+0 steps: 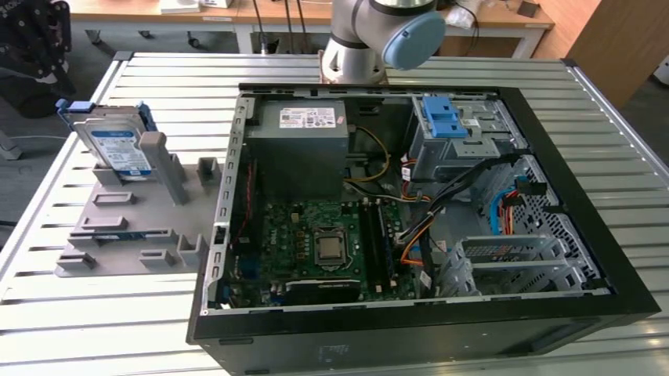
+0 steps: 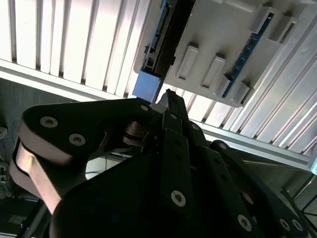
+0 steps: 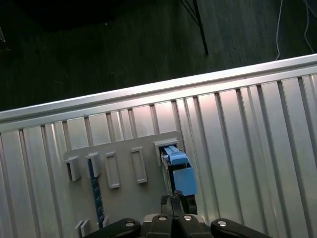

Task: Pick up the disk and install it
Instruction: 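Pick up the disk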

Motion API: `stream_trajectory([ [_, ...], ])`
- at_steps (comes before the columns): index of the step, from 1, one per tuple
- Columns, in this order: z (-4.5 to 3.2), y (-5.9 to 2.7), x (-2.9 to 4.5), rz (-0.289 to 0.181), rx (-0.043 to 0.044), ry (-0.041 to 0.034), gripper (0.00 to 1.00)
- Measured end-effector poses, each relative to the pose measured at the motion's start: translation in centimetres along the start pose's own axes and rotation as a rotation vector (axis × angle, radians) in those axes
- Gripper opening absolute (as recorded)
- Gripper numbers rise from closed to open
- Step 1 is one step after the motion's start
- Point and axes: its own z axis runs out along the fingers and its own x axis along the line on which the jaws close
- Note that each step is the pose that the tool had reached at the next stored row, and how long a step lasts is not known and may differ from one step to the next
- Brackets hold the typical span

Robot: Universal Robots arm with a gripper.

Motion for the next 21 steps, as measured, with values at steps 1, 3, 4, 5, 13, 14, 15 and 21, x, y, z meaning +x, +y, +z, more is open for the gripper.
stream_trajectory([
  [1,0.05,0.00,-0.06,-0.007,0.0023,-0.0008,0.11],
  [3,0.13,0.03,-0.24,-0.019,0.0035,-0.0009,0.11],
  [4,0.15,0.05,-0.31,-0.024,0.0035,-0.0009,0.17],
  [5,0.15,0.05,-0.31,-0.026,0.0034,-0.0008,0.23],
  [13,0.44,0.05,-0.35,-0.056,0.0036,-0.0004,0.53],
  [14,0.55,0.05,-0.35,-0.074,0.0033,-0.0001,0.53],
  [15,0.66,0.05,-0.35,-0.092,0.0029,0.0003,0.58],
  [21,1.54,0.07,-0.35,-0.138,0.0060,0.0009,0.65],
])
